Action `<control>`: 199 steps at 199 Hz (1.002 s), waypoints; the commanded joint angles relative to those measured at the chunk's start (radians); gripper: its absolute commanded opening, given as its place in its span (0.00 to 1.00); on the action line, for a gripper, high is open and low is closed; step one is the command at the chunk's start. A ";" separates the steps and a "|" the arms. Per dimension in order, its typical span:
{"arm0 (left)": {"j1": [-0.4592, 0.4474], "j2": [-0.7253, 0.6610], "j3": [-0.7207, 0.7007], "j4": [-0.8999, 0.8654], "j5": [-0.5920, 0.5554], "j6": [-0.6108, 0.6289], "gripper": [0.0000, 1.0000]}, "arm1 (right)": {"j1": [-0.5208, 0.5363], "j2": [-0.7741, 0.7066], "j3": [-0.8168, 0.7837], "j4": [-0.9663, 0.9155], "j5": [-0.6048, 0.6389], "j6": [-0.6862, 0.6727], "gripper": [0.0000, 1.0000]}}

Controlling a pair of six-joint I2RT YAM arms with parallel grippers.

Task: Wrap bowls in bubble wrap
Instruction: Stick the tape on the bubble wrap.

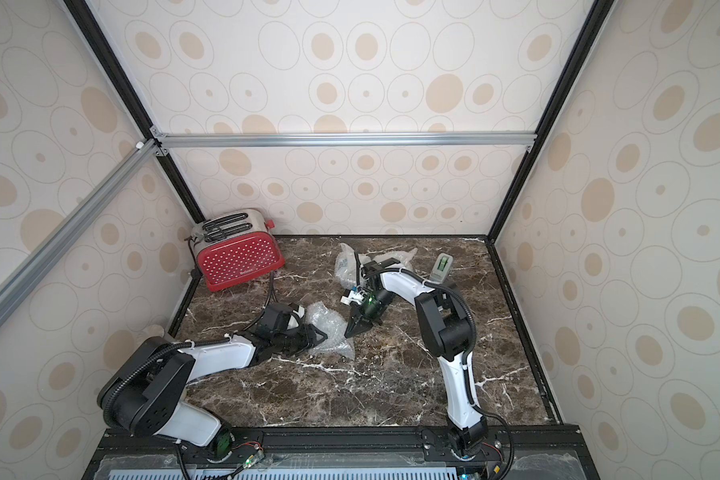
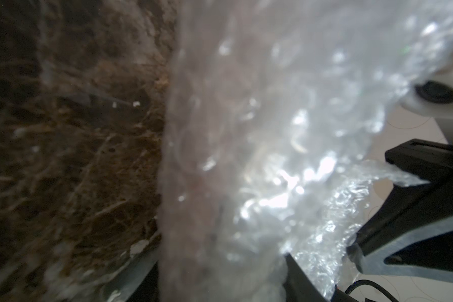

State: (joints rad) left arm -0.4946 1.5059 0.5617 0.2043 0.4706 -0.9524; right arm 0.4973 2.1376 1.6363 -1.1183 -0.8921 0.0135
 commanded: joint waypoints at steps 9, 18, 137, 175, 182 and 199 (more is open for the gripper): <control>0.005 -0.003 0.027 -0.006 0.007 0.012 0.51 | 0.006 0.026 0.024 -0.029 0.007 -0.025 0.05; 0.005 -0.004 0.028 -0.008 0.007 0.013 0.52 | 0.009 0.031 0.027 -0.034 0.015 -0.026 0.05; 0.004 0.000 0.040 -0.008 0.009 0.012 0.52 | 0.070 0.018 0.049 -0.005 0.179 0.078 0.09; 0.005 -0.006 0.041 -0.006 0.012 0.011 0.52 | 0.083 0.032 0.061 -0.009 0.187 0.099 0.10; 0.004 -0.011 0.040 -0.009 0.012 0.012 0.52 | 0.084 0.032 0.059 -0.010 0.187 0.101 0.10; 0.005 -0.026 0.039 -0.016 0.011 0.012 0.55 | 0.084 0.030 0.060 -0.012 0.192 0.103 0.10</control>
State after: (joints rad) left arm -0.4942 1.5055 0.5674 0.1997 0.4747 -0.9524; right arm 0.5728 2.1578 1.6833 -1.1145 -0.7139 0.1093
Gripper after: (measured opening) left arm 0.530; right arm 0.099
